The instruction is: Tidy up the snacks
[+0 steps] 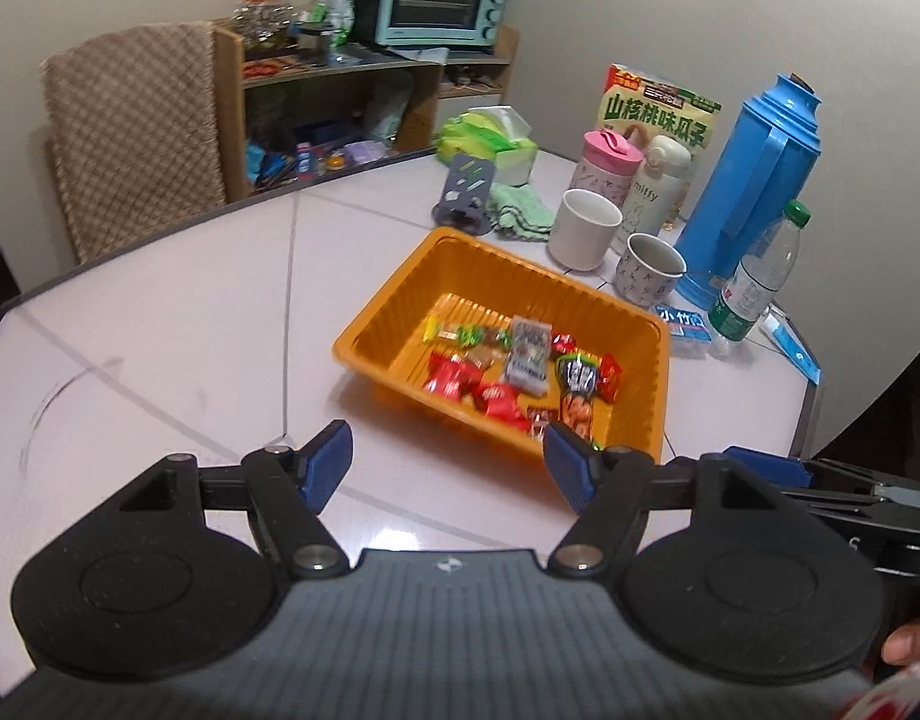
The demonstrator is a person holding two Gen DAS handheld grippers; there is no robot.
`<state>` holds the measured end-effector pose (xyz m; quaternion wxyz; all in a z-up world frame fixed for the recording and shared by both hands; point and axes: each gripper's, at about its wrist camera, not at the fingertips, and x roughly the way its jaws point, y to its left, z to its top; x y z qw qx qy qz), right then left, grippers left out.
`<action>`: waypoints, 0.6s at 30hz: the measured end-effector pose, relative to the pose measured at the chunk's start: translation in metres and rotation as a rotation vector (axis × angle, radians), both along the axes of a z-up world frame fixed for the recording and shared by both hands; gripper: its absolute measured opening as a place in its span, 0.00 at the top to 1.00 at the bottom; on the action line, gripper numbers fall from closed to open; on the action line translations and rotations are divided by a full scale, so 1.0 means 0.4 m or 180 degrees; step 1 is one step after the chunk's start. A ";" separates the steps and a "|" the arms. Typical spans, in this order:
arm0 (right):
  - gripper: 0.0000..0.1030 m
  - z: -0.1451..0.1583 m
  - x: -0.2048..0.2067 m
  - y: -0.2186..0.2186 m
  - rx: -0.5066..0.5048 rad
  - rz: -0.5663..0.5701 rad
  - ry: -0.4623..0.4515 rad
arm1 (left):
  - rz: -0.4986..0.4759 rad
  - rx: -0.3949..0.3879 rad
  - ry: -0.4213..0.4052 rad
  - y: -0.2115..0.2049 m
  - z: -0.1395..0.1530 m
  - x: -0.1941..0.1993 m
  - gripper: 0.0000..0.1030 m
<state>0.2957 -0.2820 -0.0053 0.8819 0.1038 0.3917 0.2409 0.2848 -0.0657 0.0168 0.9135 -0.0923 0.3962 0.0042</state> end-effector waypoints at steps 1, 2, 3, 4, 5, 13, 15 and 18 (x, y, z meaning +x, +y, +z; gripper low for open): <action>0.33 0.003 -0.019 0.007 -0.0025 0.0020 0.0001 | 0.0031 0.0009 0.0003 0.004 0.001 -0.022 0.34; 0.33 0.004 -0.037 0.013 -0.0055 0.0042 0.0001 | 0.0051 0.0018 0.0006 0.008 0.003 -0.045 0.34; 0.33 0.006 -0.058 0.022 -0.0086 0.0066 0.0005 | 0.0069 0.0027 0.0014 0.011 0.004 -0.066 0.34; 0.32 0.005 -0.074 0.029 -0.0113 0.0084 0.0018 | 0.0094 0.0041 0.0017 0.015 0.007 -0.090 0.34; 0.32 0.004 -0.094 0.036 -0.0136 0.0103 0.0036 | 0.0120 0.0069 0.0014 0.019 0.009 -0.114 0.34; 0.32 0.005 -0.262 0.098 -0.0230 0.0175 0.0169 | 0.0184 0.0143 0.0100 0.059 0.024 -0.312 0.34; 0.32 0.009 -0.300 0.118 -0.0252 0.0190 0.0186 | 0.0170 0.0162 0.0113 0.070 0.026 -0.359 0.34; 0.32 0.012 -0.355 0.148 -0.0307 0.0211 0.0185 | 0.0193 0.0167 0.0143 0.089 0.021 -0.422 0.34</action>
